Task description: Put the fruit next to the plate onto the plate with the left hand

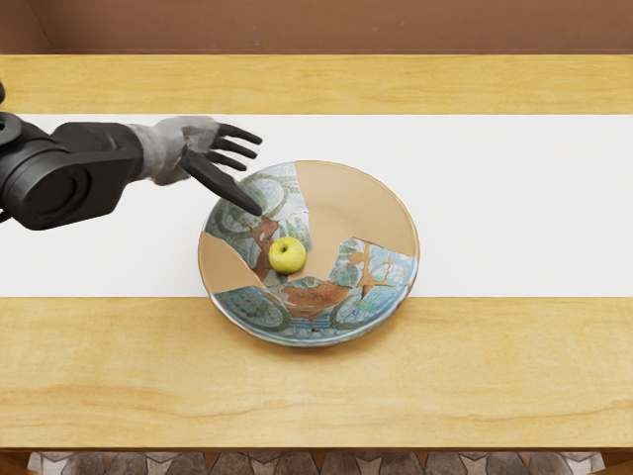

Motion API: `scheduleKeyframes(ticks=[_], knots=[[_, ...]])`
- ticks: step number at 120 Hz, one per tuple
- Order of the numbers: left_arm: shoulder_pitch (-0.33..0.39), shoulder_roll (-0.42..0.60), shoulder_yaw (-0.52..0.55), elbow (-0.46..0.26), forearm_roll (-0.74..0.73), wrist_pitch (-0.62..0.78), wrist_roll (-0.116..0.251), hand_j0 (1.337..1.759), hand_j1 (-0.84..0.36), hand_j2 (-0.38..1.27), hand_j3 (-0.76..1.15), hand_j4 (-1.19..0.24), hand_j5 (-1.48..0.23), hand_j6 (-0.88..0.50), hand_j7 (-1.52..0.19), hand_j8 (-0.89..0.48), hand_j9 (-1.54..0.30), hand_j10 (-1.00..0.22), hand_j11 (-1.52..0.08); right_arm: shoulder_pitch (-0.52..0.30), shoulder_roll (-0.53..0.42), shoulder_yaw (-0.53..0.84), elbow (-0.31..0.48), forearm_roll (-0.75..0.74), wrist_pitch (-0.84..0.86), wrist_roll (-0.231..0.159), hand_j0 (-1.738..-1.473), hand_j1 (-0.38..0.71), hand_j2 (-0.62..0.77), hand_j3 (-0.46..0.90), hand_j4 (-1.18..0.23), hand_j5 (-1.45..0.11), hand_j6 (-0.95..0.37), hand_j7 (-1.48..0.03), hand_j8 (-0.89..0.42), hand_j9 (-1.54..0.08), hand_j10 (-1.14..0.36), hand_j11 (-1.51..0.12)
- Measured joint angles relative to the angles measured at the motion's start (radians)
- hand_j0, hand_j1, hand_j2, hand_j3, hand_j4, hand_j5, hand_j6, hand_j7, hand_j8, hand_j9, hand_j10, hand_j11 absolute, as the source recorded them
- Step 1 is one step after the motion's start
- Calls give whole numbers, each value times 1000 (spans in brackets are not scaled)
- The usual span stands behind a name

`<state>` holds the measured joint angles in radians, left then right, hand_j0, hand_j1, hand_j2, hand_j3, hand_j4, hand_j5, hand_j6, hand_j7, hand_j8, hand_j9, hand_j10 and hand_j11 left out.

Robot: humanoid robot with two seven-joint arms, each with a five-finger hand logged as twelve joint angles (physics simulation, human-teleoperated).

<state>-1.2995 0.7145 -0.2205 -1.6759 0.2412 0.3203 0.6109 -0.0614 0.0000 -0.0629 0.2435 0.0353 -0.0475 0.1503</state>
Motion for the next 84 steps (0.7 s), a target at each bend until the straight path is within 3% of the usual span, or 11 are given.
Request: scheduleKeyframes(ticks=[11, 20, 31, 35, 50, 57, 84], knots=[[280, 45, -248, -15, 15, -224, 0, 1658, 55, 50, 0, -246, -320, -246, -320, -246, -320, -246, -320, 0, 0, 0, 0, 0, 0, 0, -1658, -303, -8, 0, -38, -50, -38, -50, -38, -50, -38, -50], [456, 110, -439, -20, 22, -411, 0, 1658, 56, 50, 0, -246, -319, -245, -319, -245, -319, -246, -319, 0, 0, 0, 2, 0, 1, 0, -1658, -303, -8, 0, -38, -50, -38, -50, -38, -50, -38, -50], [730, 115, -702, -23, 25, -636, 0, 1658, 56, 50, 0, -245, -319, -245, -318, -245, -318, -245, -318, 0, 0, 0, 4, 0, 1, 0, -1658, -303, -8, 0, -38, -50, -38, -50, -38, -50, -38, -50], [797, 114, -792, -23, 26, -710, 0, 1658, 56, 50, 0, -245, -318, -245, -318, -245, -318, -245, -318, 0, 0, 0, 5, 0, 1, 0, -1658, -303, -8, 0, -38, -50, -38, -50, -38, -50, -38, -50], [931, 108, -1033, -21, 22, -865, 0, 1658, 57, 50, 0, -245, -318, -245, -318, -245, -318, -245, -318, 1, 0, 0, 1, -1, 0, 0, -1658, -303, -8, 0, -38, -50, -38, -50, -38, -50, -38, -50], [960, 103, -1102, -19, 12, -893, 0, 1658, 57, 50, 0, -245, -318, -245, -318, -245, -318, -245, -318, 1, 0, 0, 0, -1, 0, 0, -1658, -303, -8, 0, -38, -50, -38, -50, -38, -50, -38, -50], [974, 100, -1189, -8, -8, -927, 0, 1658, 56, 50, 0, -245, -318, -245, -318, -245, -318, -245, -318, 0, 0, 1, -1, -2, 0, 0, -1658, -303, -8, 0, -38, -50, -38, -50, -38, -50, -38, -50]])
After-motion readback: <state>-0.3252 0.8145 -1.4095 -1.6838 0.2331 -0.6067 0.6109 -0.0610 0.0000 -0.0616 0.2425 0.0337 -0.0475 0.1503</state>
